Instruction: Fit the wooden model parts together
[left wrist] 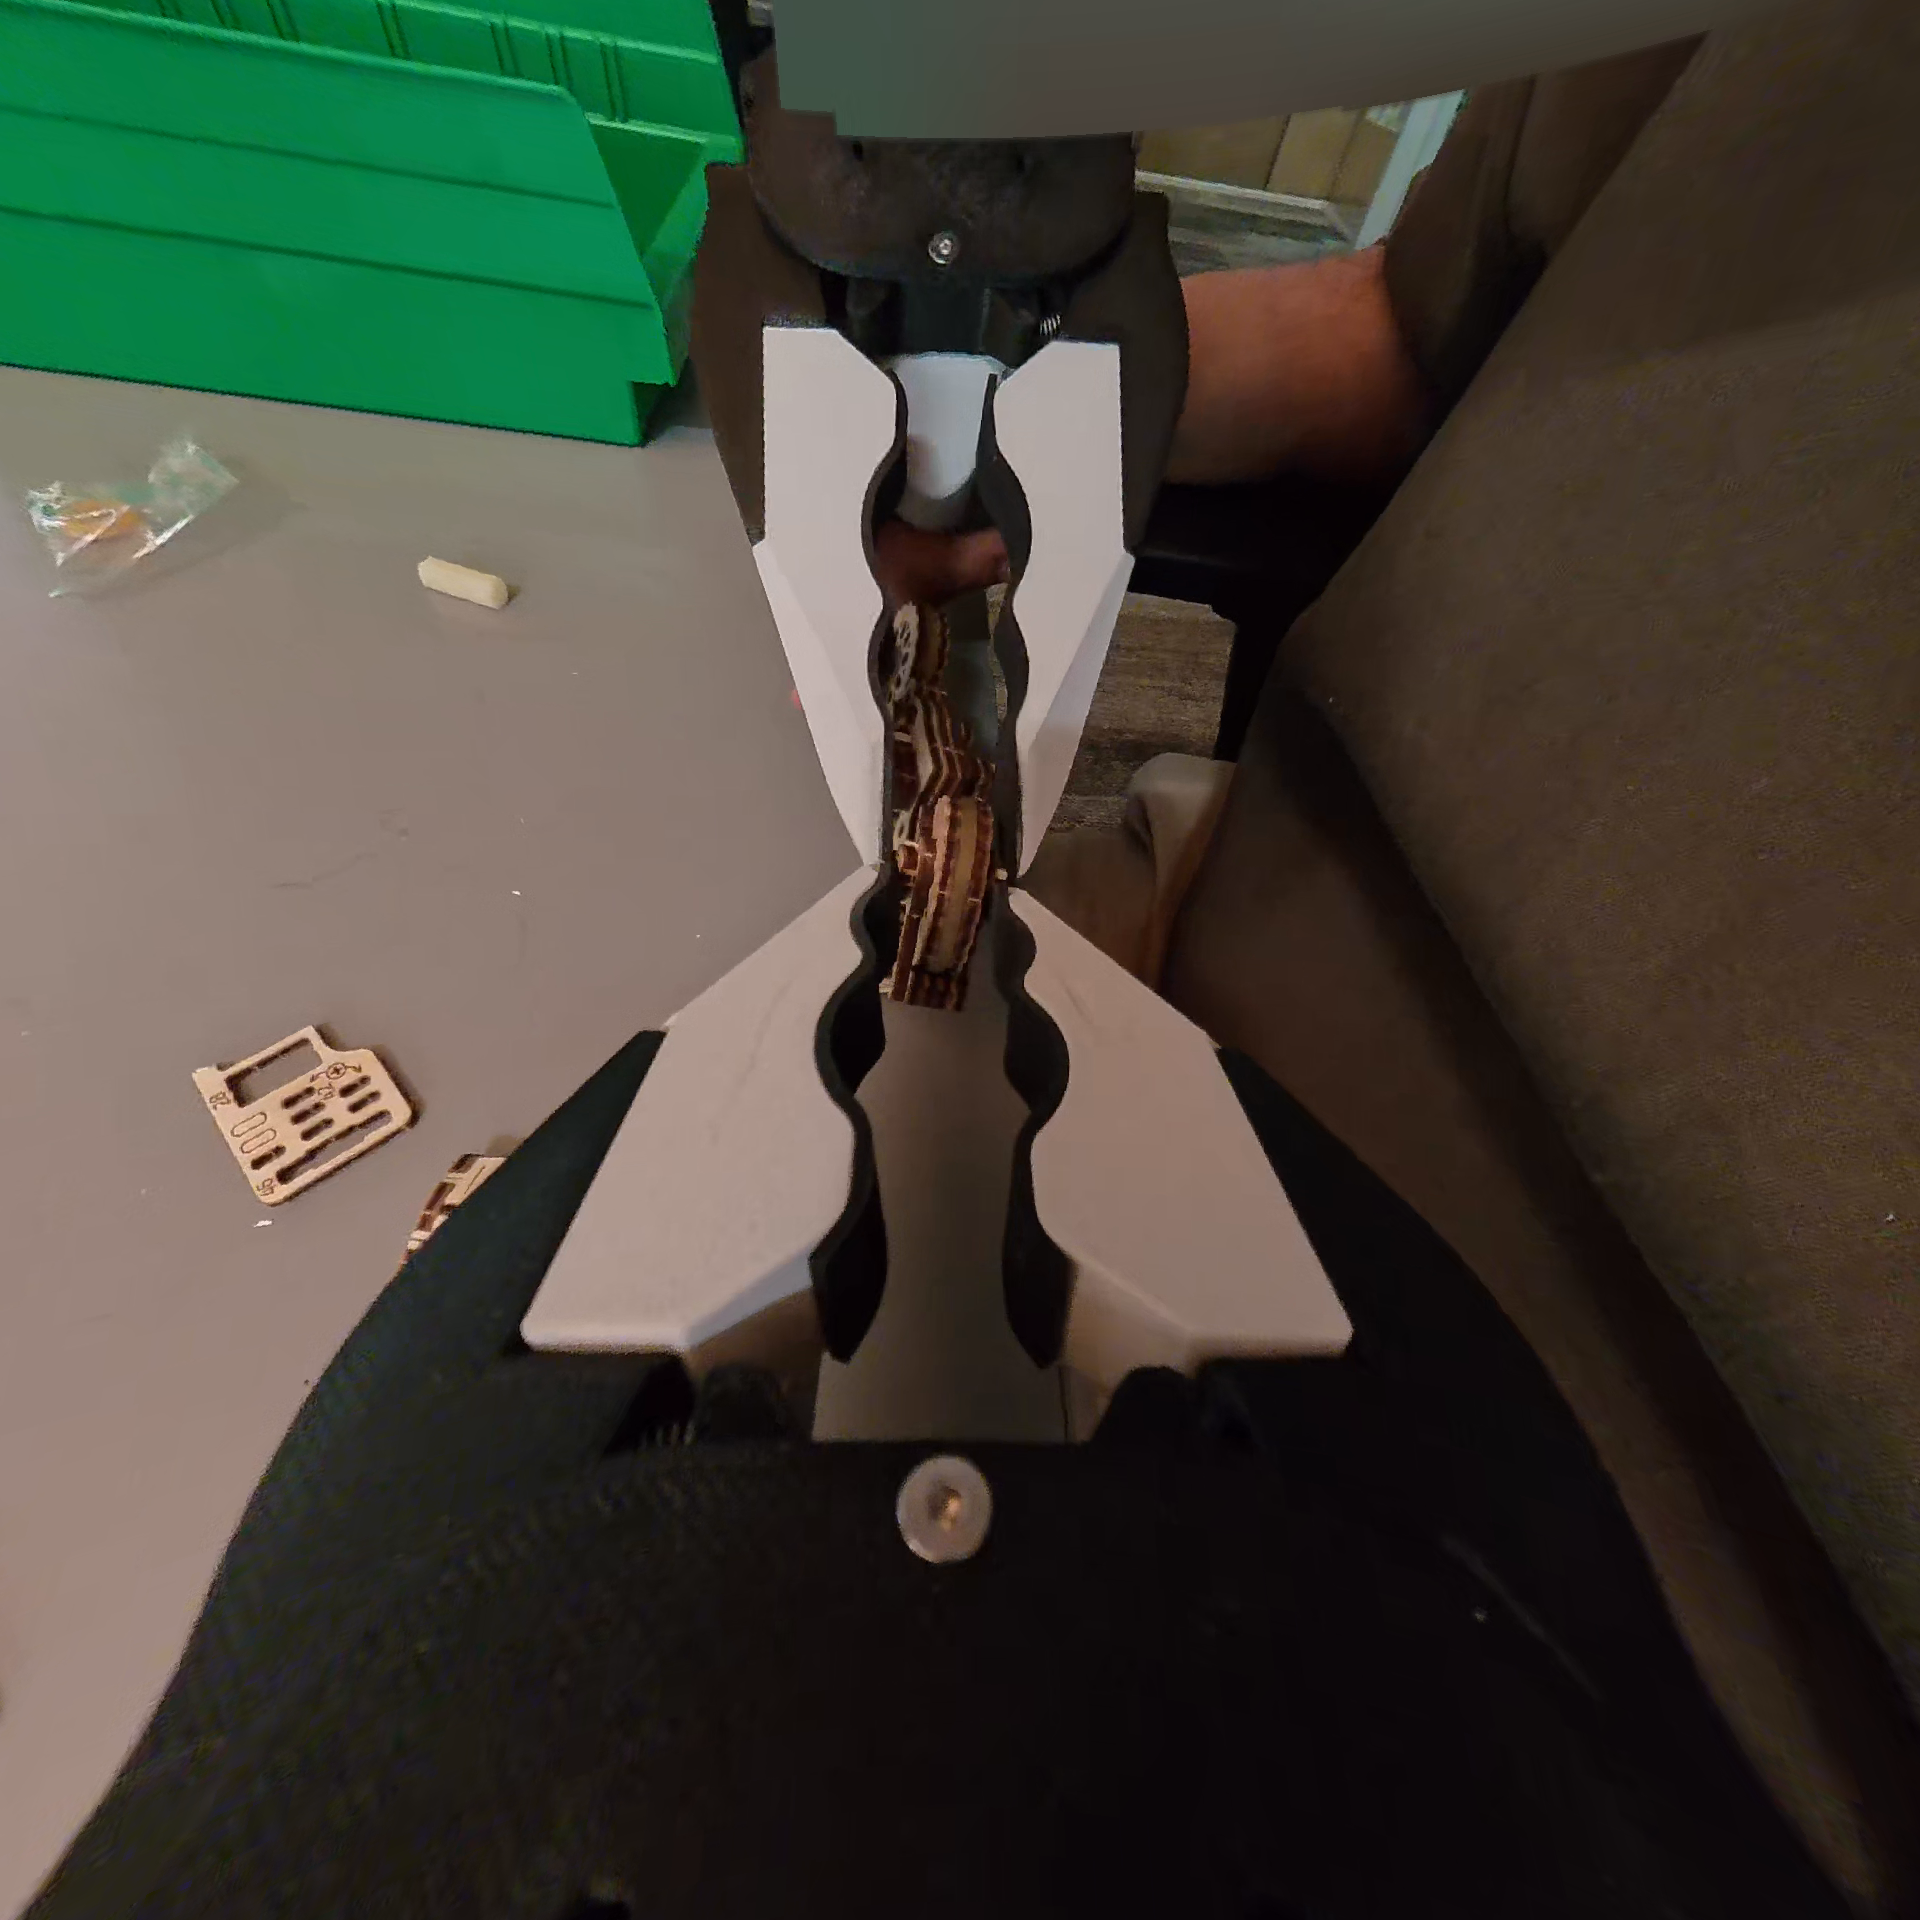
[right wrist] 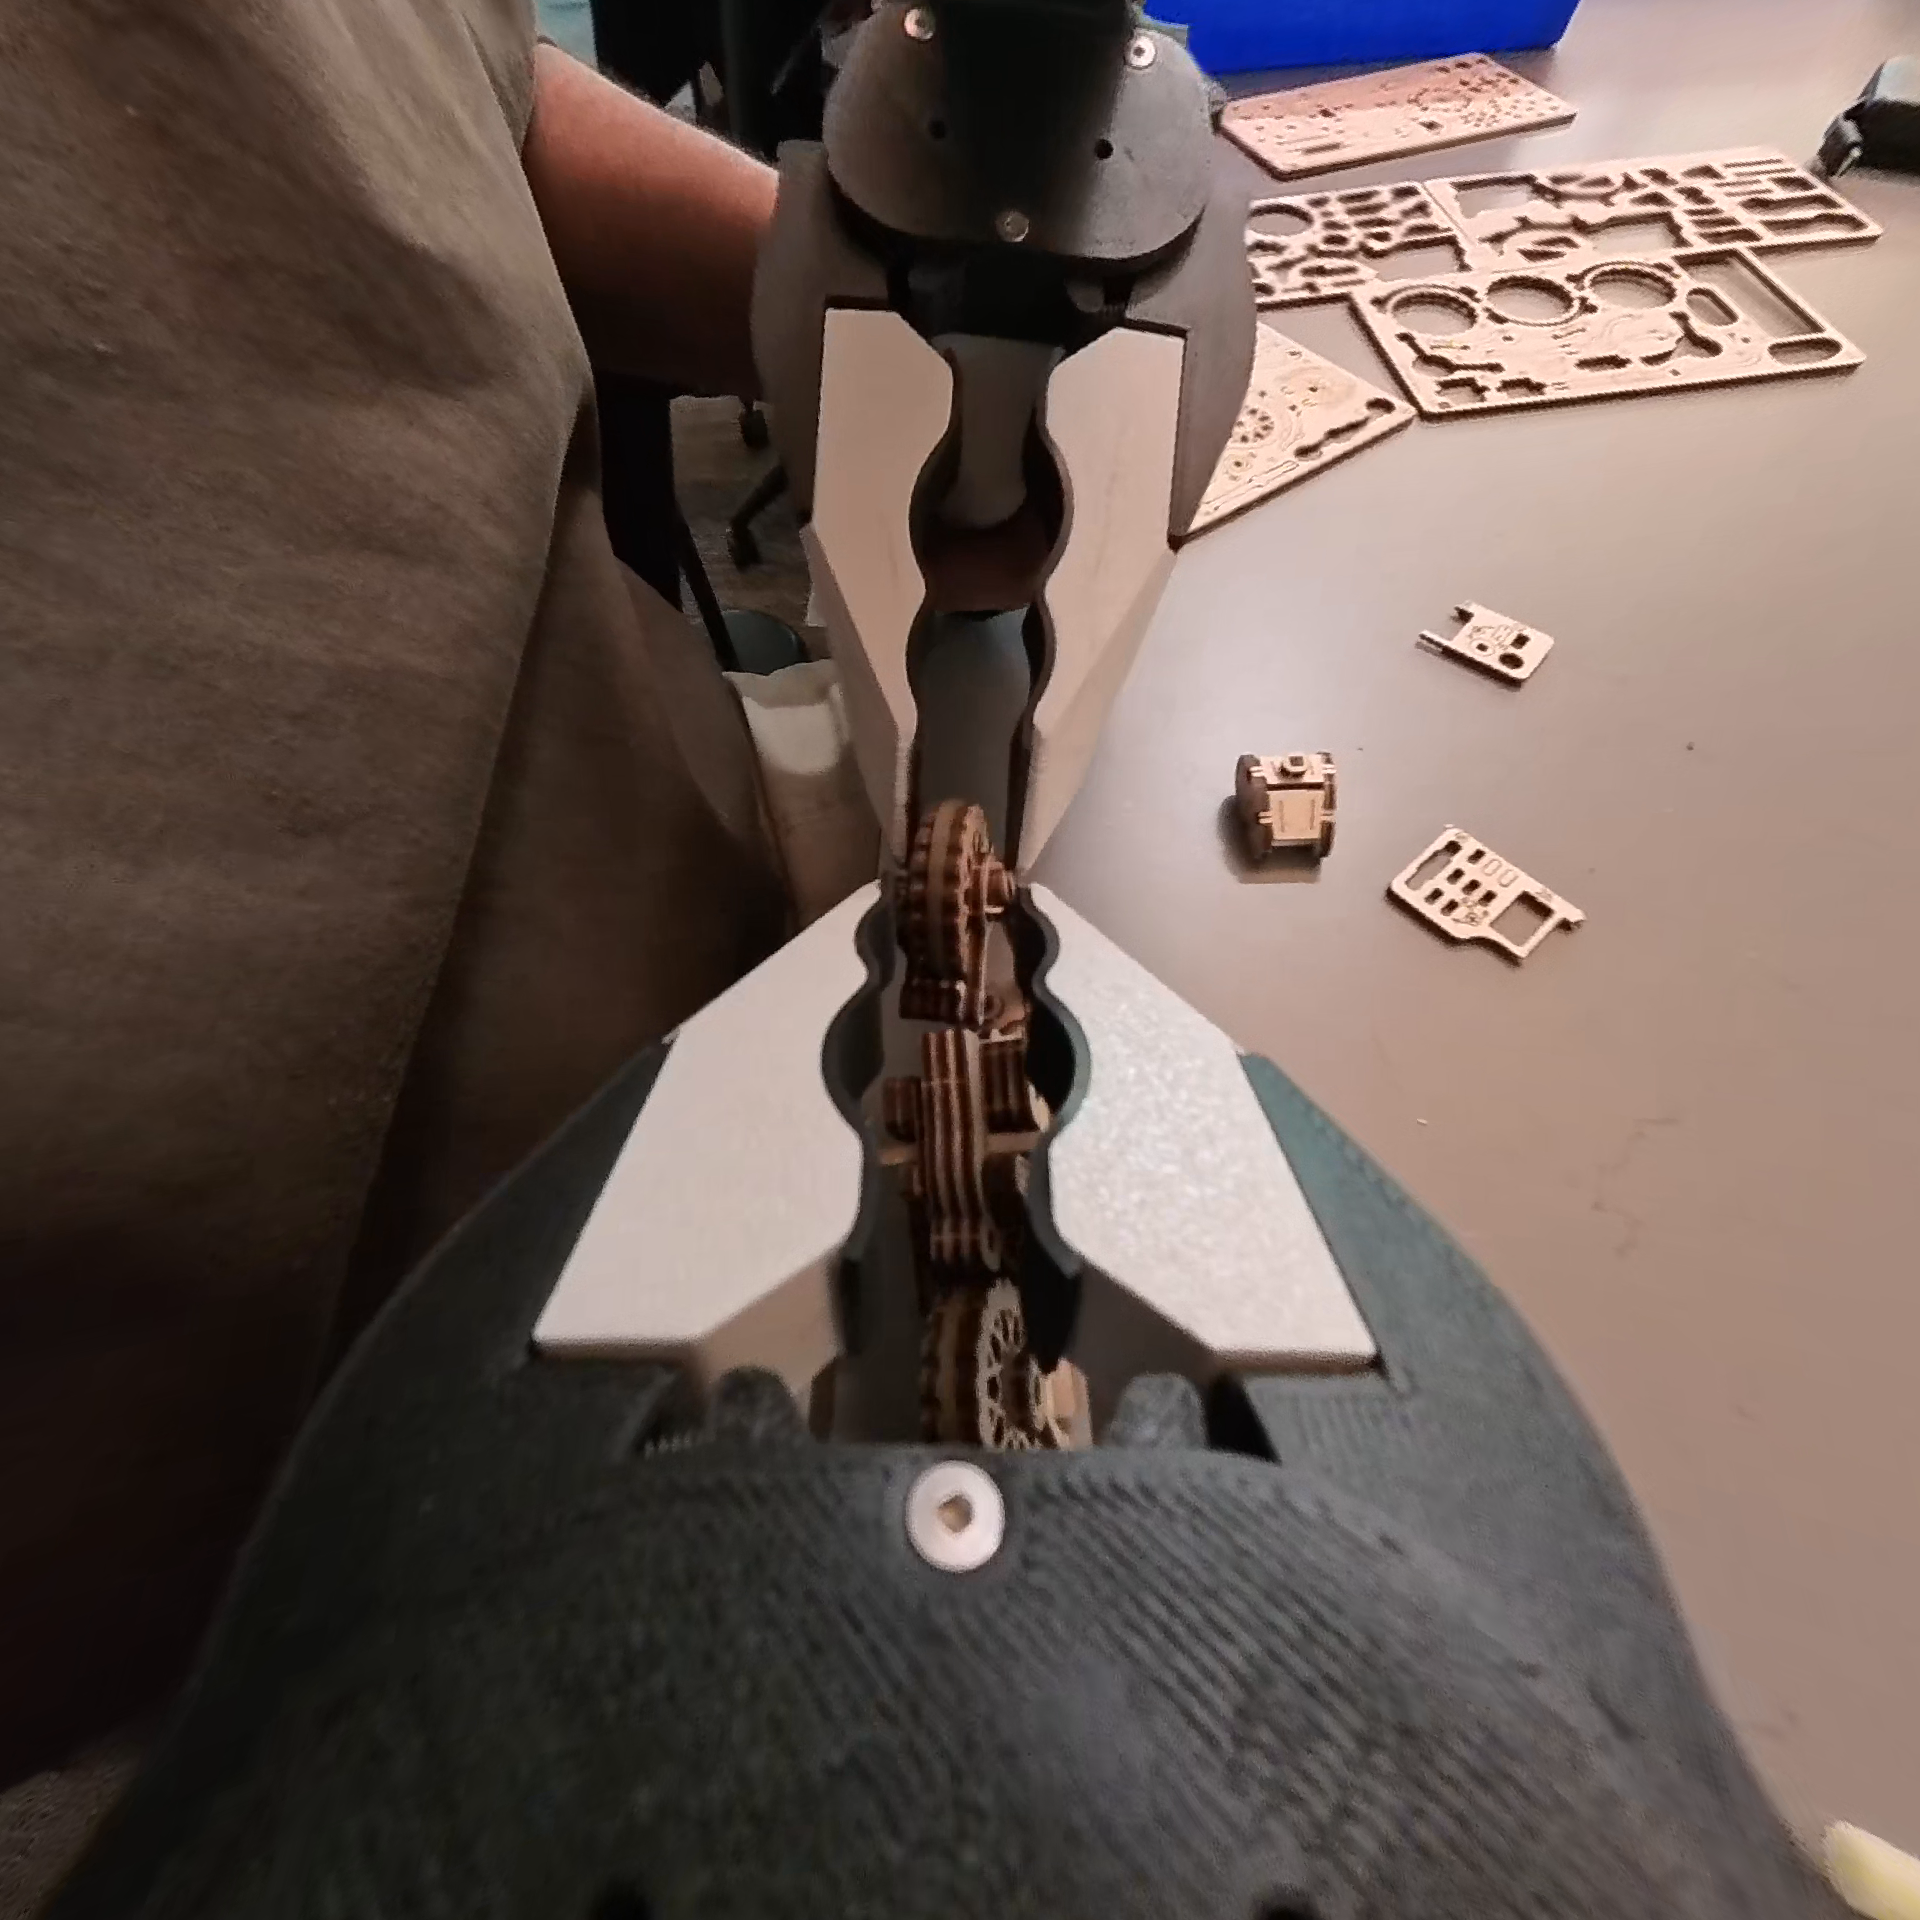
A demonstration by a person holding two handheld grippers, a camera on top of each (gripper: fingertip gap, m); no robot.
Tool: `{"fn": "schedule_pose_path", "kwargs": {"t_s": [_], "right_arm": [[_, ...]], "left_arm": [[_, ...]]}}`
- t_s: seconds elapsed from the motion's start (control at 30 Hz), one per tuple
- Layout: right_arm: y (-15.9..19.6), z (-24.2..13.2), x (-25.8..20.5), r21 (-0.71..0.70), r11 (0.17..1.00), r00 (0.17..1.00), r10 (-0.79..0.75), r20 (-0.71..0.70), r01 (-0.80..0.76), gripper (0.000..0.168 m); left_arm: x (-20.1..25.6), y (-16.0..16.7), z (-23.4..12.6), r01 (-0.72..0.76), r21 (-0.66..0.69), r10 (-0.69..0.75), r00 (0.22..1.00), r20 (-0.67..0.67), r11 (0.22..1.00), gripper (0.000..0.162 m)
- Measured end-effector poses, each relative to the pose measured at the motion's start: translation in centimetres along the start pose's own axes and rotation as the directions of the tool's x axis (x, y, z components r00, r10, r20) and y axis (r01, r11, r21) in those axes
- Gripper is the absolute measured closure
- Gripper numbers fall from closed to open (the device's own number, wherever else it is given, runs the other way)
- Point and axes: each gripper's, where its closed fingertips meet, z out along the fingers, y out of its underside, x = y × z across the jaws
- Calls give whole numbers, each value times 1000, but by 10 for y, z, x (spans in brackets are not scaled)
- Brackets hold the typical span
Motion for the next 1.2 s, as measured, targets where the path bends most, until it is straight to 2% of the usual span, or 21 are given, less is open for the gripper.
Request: {"fn": "schedule_pose_path", "kwargs": {"t_s": [0.2, 0.33, 0.6, 0.77, 1.0, 1.13, 1.2], "right_arm": [[-5, -3, 7, 13, 1000, 999, 3, -46, -2, 148], [-8, -8, 12, 42, 999, 998, 9, -70, -6, 148], [-26, -20, 22, 135, 987, 981, -67, -182, 93, 149], [-31, -20, 14, 167, 981, 988, -74, -134, 96, 148], [-40, -17, 3, 220, 974, 997, -49, -67, 63, 148], [-48, -20, 1, 273, 962, 1000, -1, -11, 4, 148], [-49, -21, 3, 291, 956, 1000, 26, 6, -27, 148]], "left_arm": [[-7, -7, -4, 24, 54, -26, 999, 33, 998, 149], [-15, -13, -8, 49, 107, -56, 996, 63, 993, 140], [-22, -19, -14, 71, 163, -84, 993, 77, 984, 119], [-17, -24, -16, 22, 190, -37, 997, 74, 981, 114], [-8, -22, -10, -20, 163, 11, 998, 56, 986, 108], [-4, -22, -6, -15, 150, 8, 999, 43, 989, 112], [-4, -22, -6, -9, 152, 3, 999, 44, 988, 120]]}}
